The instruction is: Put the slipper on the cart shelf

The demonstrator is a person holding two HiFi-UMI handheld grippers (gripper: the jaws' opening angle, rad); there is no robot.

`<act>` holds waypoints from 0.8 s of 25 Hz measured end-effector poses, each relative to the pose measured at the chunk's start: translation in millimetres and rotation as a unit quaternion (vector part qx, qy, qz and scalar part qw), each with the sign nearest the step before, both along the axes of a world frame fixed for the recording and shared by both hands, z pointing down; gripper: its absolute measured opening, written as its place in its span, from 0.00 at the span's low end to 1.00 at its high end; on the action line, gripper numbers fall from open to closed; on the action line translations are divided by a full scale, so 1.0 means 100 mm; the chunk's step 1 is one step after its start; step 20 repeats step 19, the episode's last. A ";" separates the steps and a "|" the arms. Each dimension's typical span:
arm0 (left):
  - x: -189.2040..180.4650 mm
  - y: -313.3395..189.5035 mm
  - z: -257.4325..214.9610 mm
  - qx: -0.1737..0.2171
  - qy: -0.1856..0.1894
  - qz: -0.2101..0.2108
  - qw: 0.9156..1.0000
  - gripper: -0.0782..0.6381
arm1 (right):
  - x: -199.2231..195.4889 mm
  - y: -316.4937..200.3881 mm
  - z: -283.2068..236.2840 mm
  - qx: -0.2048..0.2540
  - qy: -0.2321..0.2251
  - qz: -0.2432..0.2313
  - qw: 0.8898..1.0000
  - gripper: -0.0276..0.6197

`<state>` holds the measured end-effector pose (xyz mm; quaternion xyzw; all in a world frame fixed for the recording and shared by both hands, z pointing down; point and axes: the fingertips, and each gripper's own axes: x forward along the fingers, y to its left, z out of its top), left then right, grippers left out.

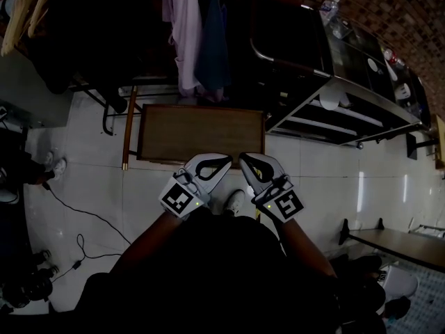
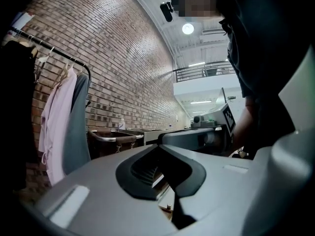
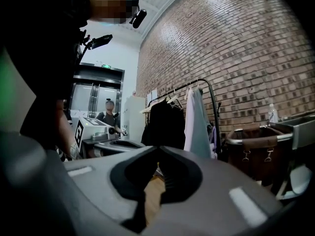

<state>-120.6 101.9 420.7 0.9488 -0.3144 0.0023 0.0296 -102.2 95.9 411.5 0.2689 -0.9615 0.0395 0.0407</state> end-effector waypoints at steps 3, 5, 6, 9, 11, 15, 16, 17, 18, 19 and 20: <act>0.04 -0.03 -0.02 0.004 -0.003 -0.003 1.000 0.12 | 0.03 -0.02 0.00 -0.002 -0.003 -0.006 1.000 0.05; 0.06 -0.05 -0.04 0.006 -0.003 -0.006 1.000 0.12 | 0.04 -0.04 0.00 -0.001 -0.005 -0.009 1.000 0.05; 0.06 -0.06 -0.03 0.005 -0.004 -0.008 1.000 0.12 | 0.05 -0.04 0.00 -0.001 -0.007 -0.010 1.000 0.05; 0.06 -0.06 -0.03 0.002 -0.006 -0.013 1.000 0.12 | 0.05 -0.05 0.01 -0.001 -0.009 -0.015 1.000 0.05; 0.07 -0.06 -0.03 0.002 -0.007 -0.014 1.000 0.12 | 0.05 -0.04 0.02 -0.001 -0.009 -0.019 1.000 0.05; 0.08 -0.04 -0.03 -0.001 -0.007 -0.015 1.000 0.12 | 0.05 -0.02 0.02 -0.002 -0.007 -0.024 1.000 0.05; 0.08 -0.03 -0.03 -0.001 -0.006 -0.015 1.000 0.12 | 0.06 -0.01 0.02 -0.002 -0.007 -0.025 1.000 0.05; 0.07 -0.03 -0.04 -0.002 -0.006 -0.016 1.000 0.12 | 0.05 -0.01 0.02 -0.003 -0.006 -0.025 1.000 0.05; 0.07 -0.02 -0.04 -0.002 -0.006 -0.016 1.000 0.12 | 0.05 0.00 0.02 -0.004 -0.006 -0.026 1.000 0.05; 0.07 -0.02 -0.05 -0.002 -0.006 -0.017 1.000 0.12 | 0.05 0.01 0.02 -0.005 -0.005 -0.026 1.000 0.05; 0.07 -0.02 -0.05 -0.002 -0.006 -0.017 1.000 0.12 | 0.05 0.01 0.02 -0.005 -0.005 -0.026 1.000 0.05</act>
